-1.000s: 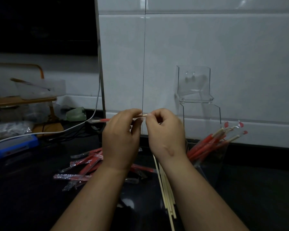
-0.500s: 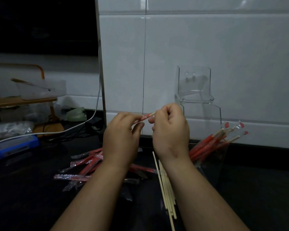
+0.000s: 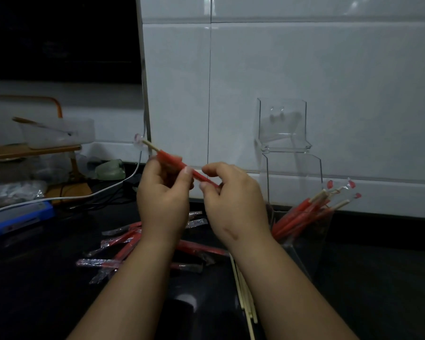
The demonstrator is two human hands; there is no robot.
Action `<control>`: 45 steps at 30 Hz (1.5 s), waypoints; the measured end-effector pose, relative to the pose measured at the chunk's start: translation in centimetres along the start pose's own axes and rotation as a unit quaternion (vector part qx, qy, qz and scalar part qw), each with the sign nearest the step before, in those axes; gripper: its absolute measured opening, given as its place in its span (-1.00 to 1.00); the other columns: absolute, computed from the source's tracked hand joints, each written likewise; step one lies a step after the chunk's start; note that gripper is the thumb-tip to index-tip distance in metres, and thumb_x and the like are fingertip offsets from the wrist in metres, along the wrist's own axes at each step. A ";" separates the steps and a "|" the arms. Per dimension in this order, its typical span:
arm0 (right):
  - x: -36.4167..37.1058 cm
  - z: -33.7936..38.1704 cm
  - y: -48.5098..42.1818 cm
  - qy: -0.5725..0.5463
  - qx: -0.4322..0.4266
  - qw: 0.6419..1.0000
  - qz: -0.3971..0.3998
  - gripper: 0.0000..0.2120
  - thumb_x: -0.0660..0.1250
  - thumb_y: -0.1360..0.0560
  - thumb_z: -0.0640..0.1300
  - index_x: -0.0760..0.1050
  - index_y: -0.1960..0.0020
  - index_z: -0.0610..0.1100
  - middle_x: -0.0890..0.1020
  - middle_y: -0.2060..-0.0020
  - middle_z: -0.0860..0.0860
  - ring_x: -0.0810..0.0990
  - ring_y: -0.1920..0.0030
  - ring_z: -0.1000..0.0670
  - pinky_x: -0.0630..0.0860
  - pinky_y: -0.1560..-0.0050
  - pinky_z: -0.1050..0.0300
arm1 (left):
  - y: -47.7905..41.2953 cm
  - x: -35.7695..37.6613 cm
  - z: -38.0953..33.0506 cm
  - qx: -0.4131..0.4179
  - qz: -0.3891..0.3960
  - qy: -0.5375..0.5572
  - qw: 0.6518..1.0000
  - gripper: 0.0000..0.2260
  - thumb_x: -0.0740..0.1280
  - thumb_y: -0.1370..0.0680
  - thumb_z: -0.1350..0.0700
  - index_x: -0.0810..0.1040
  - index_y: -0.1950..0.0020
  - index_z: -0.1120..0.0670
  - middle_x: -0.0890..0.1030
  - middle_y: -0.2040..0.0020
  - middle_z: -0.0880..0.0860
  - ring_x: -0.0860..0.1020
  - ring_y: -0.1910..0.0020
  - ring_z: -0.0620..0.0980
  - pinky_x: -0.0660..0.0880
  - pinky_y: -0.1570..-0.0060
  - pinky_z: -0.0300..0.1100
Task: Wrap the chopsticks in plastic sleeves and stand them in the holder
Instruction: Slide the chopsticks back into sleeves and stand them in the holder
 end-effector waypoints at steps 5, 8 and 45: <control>0.0 1.1 0.3 0.053 -0.038 0.998 -0.010 -0.85 0.31 -0.58 -0.06 0.55 -0.14 0.01 0.62 0.02 0.09 0.54 0.03 0.07 0.55 0.01 0.11 | 0.2 0.2 -0.4 0.004 0.043 0.071 0.997 -0.89 0.34 -0.58 0.29 0.56 0.06 0.10 0.61 0.22 0.00 0.60 0.23 -0.08 0.55 0.23 -0.25; -0.2 1.2 0.3 0.059 -0.048 0.997 -0.024 -0.81 0.29 -0.59 -0.05 0.55 -0.18 0.00 0.62 -0.01 0.08 0.53 0.00 0.06 0.50 0.03 0.16 | 0.1 0.4 -0.4 0.010 0.049 0.073 0.996 -0.91 0.38 -0.55 0.27 0.58 0.06 0.09 0.63 0.25 -0.08 0.59 0.22 -0.14 0.53 0.20 -0.28; -7.3 2.6 1.6 0.042 -0.162 0.916 -0.364 -0.73 0.25 -0.57 -0.24 0.40 -0.27 -0.14 0.58 0.09 -0.02 0.52 0.14 0.03 0.38 0.15 0.26 | 0.1 -0.3 0.8 -0.107 -0.002 0.111 0.988 -0.68 0.07 -0.65 0.24 0.59 0.07 0.07 0.55 0.30 0.01 0.42 0.35 -0.10 0.30 0.40 -0.24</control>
Point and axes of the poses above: each hand's wrist, its own y-axis away from the middle knuckle, its own x-axis out of the palm, z = x × y, the point moved 7 cm from there along -y, towards the middle knuckle
